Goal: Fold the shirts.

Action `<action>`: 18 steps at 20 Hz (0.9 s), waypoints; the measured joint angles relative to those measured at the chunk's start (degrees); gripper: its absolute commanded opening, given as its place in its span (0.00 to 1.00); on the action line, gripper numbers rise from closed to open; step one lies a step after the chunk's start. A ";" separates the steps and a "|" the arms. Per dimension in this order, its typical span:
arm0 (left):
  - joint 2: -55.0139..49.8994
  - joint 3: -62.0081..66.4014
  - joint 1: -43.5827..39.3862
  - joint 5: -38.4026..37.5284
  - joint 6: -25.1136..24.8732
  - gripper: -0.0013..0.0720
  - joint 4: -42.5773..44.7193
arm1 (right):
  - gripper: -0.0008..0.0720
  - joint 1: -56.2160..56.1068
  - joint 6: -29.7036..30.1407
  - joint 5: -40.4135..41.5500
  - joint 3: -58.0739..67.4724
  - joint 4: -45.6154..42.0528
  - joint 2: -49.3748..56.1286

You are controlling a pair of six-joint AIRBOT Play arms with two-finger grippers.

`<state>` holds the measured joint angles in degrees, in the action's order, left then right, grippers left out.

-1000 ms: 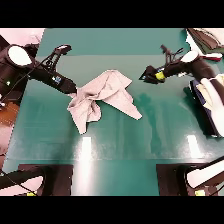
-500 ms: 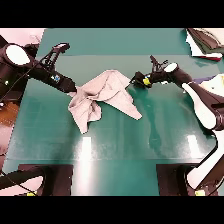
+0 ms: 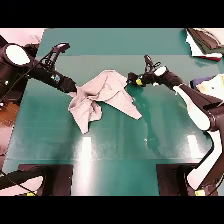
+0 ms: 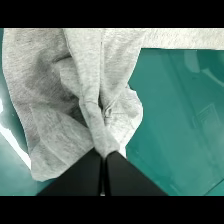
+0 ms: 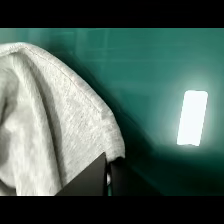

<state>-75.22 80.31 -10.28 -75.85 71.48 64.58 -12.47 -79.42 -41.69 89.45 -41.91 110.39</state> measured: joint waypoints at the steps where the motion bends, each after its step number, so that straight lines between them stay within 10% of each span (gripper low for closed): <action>1: 0.04 0.50 0.00 -0.13 0.33 0.04 1.03 | 0.03 0.17 0.17 0.74 0.00 -0.57 -1.64; 18: 17.73 41.64 -0.02 3.69 6.51 0.04 18.69 | 0.03 16.50 1.95 -19.76 24.59 -17.29 -46.77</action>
<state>-57.49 121.95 -10.31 -72.16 78.00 83.26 4.03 -77.47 -61.45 114.04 -59.20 63.61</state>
